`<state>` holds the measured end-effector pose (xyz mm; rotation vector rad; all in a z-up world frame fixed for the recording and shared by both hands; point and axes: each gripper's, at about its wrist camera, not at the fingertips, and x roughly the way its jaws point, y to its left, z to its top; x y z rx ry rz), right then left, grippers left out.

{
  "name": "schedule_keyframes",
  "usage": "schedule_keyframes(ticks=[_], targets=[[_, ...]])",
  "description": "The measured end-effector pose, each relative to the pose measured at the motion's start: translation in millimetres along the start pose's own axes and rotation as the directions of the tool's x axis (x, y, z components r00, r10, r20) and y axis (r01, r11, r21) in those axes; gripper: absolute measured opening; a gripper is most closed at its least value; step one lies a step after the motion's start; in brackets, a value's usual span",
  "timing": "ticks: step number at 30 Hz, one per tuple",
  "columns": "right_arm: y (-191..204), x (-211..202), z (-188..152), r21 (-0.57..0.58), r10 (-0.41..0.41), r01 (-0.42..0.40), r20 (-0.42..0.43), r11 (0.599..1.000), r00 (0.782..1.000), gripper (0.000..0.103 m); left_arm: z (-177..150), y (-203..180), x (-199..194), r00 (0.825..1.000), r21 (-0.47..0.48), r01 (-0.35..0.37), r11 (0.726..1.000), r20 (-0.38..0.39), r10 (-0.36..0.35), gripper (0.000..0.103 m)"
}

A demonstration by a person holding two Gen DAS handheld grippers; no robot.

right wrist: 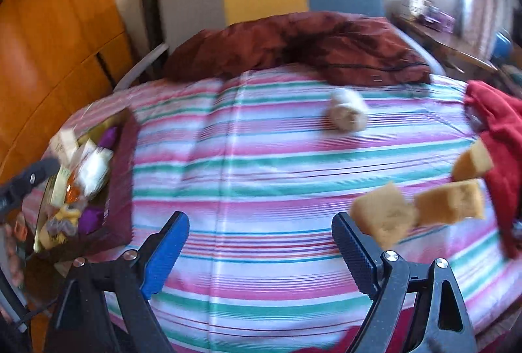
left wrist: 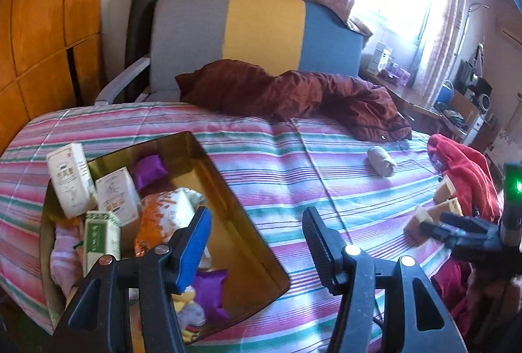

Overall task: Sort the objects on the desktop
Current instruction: 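Move both tools toward the yellow sponges beside the red towel, then grasp a yellow sponge with the right tool while the left tool grasps another sponge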

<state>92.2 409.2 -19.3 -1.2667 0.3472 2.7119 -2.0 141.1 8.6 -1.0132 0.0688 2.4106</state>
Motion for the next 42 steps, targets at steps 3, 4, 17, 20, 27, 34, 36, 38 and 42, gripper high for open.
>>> schedule_keyframes(ticks=[3, 4, 17, 20, 27, 34, 36, 38, 42], targets=[[-37, -15, 7, 0.071, -0.049, 0.048, 0.023, 0.996, 0.999, 0.090, 5, -10, 4, 0.999, 0.014, 0.034, 0.999, -0.005, -0.034, 0.059], [-48, -19, 9, 0.090, -0.069, 0.066, 0.030, 0.994, 0.997, 0.091, 6, -14, 5, 0.999, 0.020, 0.046, 0.999, -0.006, -0.045, 0.059], [-178, -29, 6, 0.394, -0.190, 0.184, -0.024, 0.901, 0.981, 0.096, 14, -105, 50, 0.978, 0.231, 0.198, 0.953, -0.108, -0.177, 0.059], [-185, -22, 4, 0.425, -0.156, 0.157, -0.037, 0.892, 0.987, 0.096, 12, -125, 62, 0.970, 0.258, 0.227, 0.939, -0.142, -0.196, 0.059], [-187, -3, 12, 0.409, -0.174, 0.181, -0.053, 0.895, 0.983, 0.097, 11, -162, 83, 0.949, 0.314, 0.300, 0.901, -0.194, -0.248, 0.059], [-193, 11, 11, 0.418, -0.179, 0.193, -0.074, 0.888, 0.981, 0.096, 6, -207, 108, 0.916, 0.405, 0.391, 0.827, -0.260, -0.306, 0.065], [-193, 15, 11, 0.412, -0.180, 0.202, -0.091, 0.889, 0.979, 0.094, 1, -223, 114, 0.905, 0.439, 0.417, 0.796, -0.282, -0.318, 0.065], [-193, 21, 11, 0.403, -0.179, 0.211, -0.116, 0.891, 0.977, 0.089, -5, -240, 119, 0.888, 0.471, 0.453, 0.757, -0.309, -0.340, 0.066], [-191, 29, 11, 0.373, -0.181, 0.223, -0.146, 0.901, 0.973, 0.079, -18, -267, 126, 0.876, 0.537, 0.480, 0.694, -0.337, -0.345, 0.071]])
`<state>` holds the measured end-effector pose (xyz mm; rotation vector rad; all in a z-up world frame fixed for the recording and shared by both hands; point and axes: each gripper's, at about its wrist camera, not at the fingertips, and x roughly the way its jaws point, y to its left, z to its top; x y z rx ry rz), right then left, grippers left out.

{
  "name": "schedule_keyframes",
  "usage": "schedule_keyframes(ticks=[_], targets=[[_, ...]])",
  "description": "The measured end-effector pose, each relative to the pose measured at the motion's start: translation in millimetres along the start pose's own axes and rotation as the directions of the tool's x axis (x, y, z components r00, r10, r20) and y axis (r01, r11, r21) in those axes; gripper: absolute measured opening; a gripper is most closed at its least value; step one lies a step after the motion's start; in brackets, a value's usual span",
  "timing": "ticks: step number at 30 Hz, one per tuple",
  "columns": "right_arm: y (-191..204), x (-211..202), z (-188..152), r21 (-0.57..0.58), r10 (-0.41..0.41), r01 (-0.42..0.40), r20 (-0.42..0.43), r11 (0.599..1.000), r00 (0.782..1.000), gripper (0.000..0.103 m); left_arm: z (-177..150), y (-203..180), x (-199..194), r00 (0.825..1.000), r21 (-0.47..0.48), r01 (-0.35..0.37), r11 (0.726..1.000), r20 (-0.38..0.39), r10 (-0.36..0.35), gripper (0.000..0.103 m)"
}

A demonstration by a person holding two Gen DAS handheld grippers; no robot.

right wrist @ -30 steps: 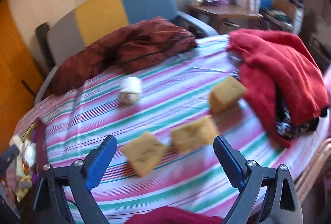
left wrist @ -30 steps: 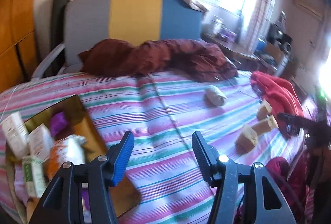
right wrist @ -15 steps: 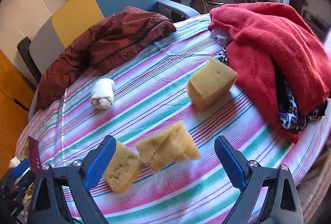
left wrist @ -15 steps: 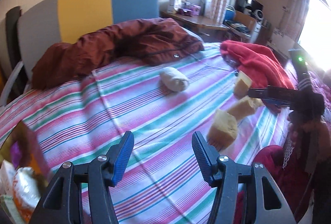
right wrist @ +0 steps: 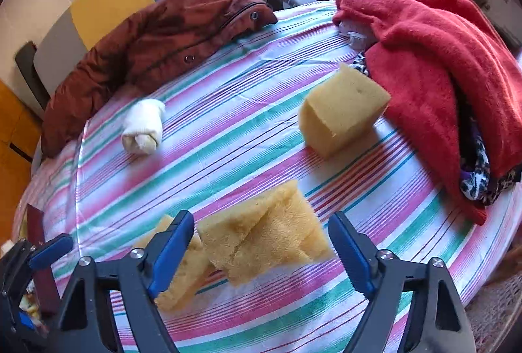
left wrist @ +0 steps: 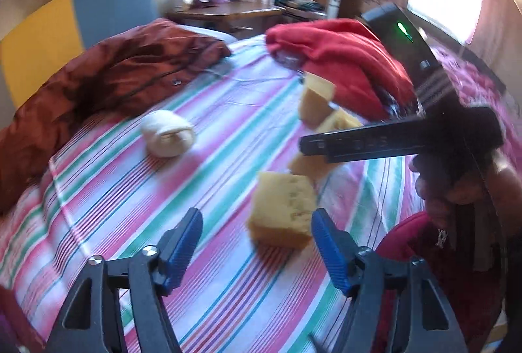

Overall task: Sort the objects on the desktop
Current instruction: 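Grasp a yellow sponge with the right tool while the left tool grasps another sponge, then carry both yellow sponges over the gold tray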

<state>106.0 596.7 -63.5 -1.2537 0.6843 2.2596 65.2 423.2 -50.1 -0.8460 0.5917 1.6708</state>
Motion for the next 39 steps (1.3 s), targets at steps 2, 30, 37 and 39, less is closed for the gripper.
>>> schedule_keyframes(ticks=[2, 30, 37, 39], targets=[[1, 2, -1, -0.009, -0.007, 0.007, -0.008, 1.000, 1.000, 0.074, 3, -9, 10, 1.000, 0.037, 0.006, 0.999, -0.011, -0.005, 0.072], [9, 13, 0, -0.047, 0.022, -0.024, -0.026, 0.999, 0.999, 0.064, -2, -4, 87, 0.992, -0.042, -0.046, 0.998, -0.122, 0.041, 0.074], [8, 13, 0, -0.049, 0.032, -0.033, -0.025, 0.998, 0.999, 0.064, -10, 9, 75, 0.990, -0.095, -0.113, 0.989, -0.094, 0.104, 0.057], [10, 13, -1, -0.057, 0.037, -0.038, -0.025, 0.998, 0.999, 0.064, -14, 12, 72, 0.989, -0.112, -0.129, 0.985, -0.090, 0.119, 0.057]])
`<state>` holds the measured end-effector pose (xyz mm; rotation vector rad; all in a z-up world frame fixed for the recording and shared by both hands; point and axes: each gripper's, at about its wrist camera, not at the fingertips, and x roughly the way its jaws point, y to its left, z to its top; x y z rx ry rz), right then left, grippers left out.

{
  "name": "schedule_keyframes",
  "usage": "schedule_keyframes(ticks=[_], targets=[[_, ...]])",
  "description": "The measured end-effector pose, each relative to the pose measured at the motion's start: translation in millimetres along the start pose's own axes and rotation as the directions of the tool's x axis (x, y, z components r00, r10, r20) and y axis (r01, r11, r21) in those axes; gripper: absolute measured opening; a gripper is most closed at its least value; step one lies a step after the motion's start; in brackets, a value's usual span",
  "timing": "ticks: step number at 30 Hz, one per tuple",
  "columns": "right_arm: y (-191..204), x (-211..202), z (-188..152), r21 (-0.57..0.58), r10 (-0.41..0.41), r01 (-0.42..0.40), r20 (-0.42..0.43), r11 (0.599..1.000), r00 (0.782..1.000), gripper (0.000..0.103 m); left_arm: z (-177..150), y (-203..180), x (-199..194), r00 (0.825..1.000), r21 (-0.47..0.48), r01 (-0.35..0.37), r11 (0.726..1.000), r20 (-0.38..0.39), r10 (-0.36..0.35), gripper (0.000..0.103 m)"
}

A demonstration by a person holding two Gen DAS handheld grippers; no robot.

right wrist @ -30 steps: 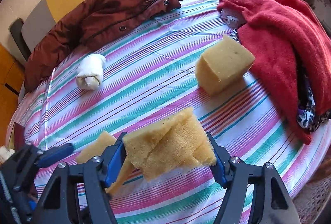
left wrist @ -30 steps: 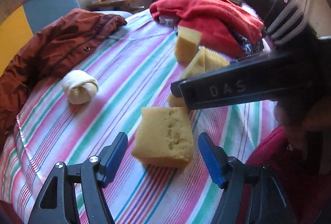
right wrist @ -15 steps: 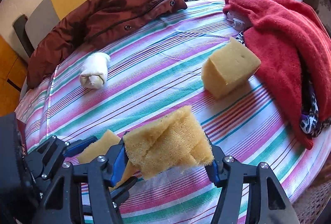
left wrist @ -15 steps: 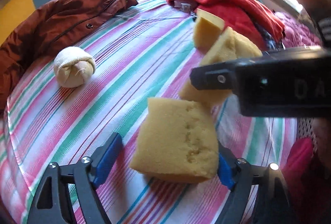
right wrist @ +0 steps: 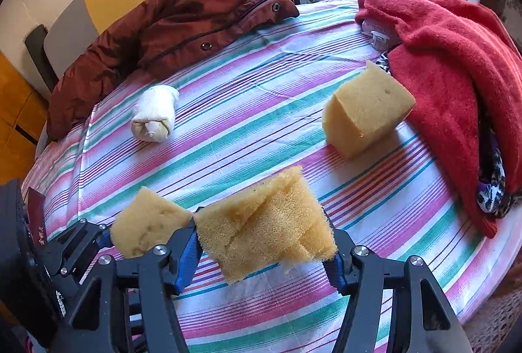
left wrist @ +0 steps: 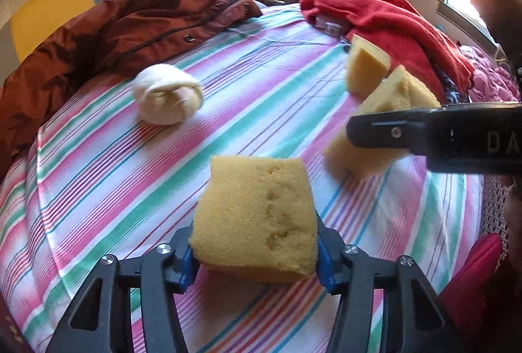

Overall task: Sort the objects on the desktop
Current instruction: 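Carry both yellow sponges over the gold tray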

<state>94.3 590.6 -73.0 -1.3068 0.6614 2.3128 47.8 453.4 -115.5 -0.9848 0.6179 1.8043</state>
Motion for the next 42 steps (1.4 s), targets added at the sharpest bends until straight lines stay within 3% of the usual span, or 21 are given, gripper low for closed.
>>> schedule_keyframes(ticks=[12, 25, 31, 42], targets=[[22, 5, -3, -0.088, 0.084, -0.086, -0.031, 0.992, 0.996, 0.064, -28, 40, -32, 0.995, -0.150, -0.090, 0.985, 0.019, 0.094, 0.057], [35, 7, -10, -0.146, 0.059, -0.065, -0.045, 0.987, 0.997, 0.064, -53, 71, -86, 0.980, -0.241, -0.162, 0.957, 0.073, 0.184, 0.057], [37, 7, -12, -0.161, 0.054, -0.059, -0.041, 0.985, 0.998, 0.064, -63, 80, -114, 0.970, -0.281, -0.183, 0.942, 0.106, 0.220, 0.057], [50, 8, -18, -0.210, 0.063, -0.072, -0.049, 0.975, 0.997, 0.063, -85, 103, -168, 0.935, -0.354, -0.251, 0.901, 0.151, 0.321, 0.058]])
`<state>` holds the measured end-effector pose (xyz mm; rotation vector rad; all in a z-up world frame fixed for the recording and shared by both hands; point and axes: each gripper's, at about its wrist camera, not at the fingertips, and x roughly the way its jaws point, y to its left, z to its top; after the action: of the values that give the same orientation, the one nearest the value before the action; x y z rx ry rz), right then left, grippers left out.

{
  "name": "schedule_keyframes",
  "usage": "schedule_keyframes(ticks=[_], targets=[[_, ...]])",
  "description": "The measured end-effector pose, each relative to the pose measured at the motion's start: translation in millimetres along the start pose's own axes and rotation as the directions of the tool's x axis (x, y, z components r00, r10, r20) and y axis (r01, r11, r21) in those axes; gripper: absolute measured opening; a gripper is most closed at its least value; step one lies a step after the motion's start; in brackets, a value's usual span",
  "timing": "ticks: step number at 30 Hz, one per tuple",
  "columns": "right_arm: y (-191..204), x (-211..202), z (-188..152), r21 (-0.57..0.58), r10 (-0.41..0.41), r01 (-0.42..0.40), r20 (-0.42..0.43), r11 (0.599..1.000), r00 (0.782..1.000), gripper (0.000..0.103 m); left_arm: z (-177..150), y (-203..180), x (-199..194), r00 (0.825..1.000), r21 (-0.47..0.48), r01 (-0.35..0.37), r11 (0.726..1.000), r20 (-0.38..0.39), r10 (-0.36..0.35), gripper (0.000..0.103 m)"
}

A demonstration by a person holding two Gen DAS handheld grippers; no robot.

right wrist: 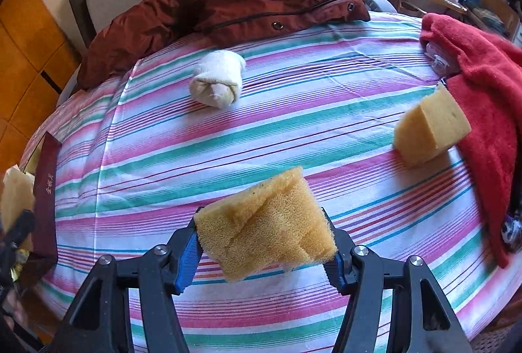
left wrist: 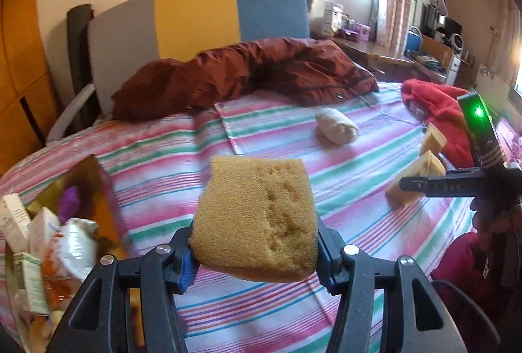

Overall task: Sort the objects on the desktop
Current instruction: 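Carry both yellow sponges over the gold tray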

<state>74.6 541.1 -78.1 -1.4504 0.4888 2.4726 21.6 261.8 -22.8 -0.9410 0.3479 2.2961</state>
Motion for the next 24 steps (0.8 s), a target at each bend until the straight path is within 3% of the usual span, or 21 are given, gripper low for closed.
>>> schedule_keyframes(ticks=[13, 15, 24], targets=[[30, 1, -7, -0.055, 0.007, -0.008, -0.019, 0.998, 1.000, 0.062, -8, 52, -28, 0.997, -0.112, -0.066, 0.991, 0.040, 0.071, 0.058], [39, -2, -7, -0.052, 0.074, -0.075, -0.029, 0.996, 0.997, 0.061, -10, 59, -32, 0.996, -0.124, -0.077, 0.989, 0.045, 0.083, 0.058], [120, -9, -8, -0.165, 0.202, -0.205, -0.036, 0.965, 0.979, 0.061, -23, 96, -47, 0.991, -0.216, -0.116, 0.970, 0.046, 0.129, 0.058]])
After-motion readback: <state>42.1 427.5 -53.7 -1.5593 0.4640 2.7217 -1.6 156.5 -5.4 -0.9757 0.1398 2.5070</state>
